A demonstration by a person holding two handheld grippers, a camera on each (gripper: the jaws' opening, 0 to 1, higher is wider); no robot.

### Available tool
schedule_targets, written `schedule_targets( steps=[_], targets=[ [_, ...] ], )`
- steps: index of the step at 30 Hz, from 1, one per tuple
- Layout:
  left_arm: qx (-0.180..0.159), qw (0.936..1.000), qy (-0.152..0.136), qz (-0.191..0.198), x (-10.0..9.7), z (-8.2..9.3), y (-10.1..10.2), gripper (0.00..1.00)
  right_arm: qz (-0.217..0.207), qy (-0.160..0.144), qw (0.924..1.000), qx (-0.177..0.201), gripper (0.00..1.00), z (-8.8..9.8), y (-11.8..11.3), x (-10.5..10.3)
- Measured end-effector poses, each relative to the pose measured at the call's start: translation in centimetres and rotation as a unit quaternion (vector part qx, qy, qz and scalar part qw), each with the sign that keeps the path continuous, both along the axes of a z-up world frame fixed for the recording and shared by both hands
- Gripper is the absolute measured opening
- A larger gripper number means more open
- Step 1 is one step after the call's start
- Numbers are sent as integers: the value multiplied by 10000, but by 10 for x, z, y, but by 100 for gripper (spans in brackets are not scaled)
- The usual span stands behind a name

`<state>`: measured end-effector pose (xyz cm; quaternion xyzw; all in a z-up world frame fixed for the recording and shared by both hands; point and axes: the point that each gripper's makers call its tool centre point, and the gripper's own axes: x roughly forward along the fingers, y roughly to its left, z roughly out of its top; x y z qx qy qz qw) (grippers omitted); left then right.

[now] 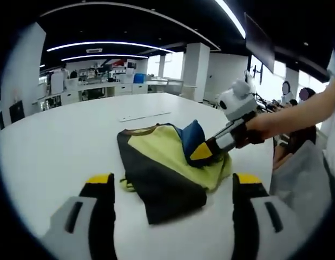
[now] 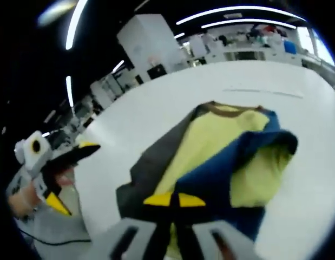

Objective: Fold the garment on the visible template until the final outline fits inside the template.

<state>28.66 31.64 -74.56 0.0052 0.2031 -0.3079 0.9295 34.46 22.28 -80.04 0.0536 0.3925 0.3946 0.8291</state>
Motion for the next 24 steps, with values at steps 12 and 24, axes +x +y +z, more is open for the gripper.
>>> schedule_targets(
  steps=[12,24],
  targets=[
    [-16,10000,-14,-15,0,0,-2,87,133,-419,9990,-64,27,17,-30,-5],
    [-16,10000,11,-10,-1,-2,-3,87,-340,-596,9975,-177,37,17,-97,-6]
  ],
)
